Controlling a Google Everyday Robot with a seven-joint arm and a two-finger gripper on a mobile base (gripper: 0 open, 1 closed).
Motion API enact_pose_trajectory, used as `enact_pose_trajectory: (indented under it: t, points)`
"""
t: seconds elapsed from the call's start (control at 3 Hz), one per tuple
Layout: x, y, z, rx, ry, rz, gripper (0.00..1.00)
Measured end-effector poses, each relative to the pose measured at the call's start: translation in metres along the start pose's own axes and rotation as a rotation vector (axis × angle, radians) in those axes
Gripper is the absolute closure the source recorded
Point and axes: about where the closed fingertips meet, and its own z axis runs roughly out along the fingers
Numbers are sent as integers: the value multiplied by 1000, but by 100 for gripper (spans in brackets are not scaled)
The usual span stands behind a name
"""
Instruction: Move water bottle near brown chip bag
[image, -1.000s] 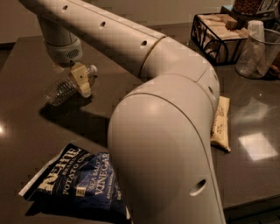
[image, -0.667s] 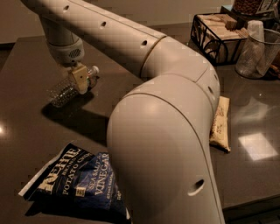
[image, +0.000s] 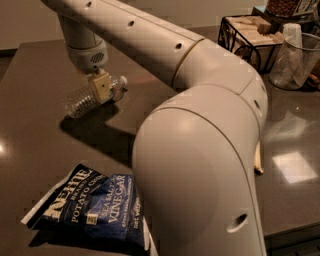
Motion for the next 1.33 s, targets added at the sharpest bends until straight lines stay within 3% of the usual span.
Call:
enact_pose_trajectory:
  t: [0.33, 1.0, 1.33]
  points:
    - [20, 18, -5, -6, 1, 28, 100]
    - [60, 71, -17, -34, -20, 113, 100]
    - [68, 96, -18, -56, -33, 149, 82]
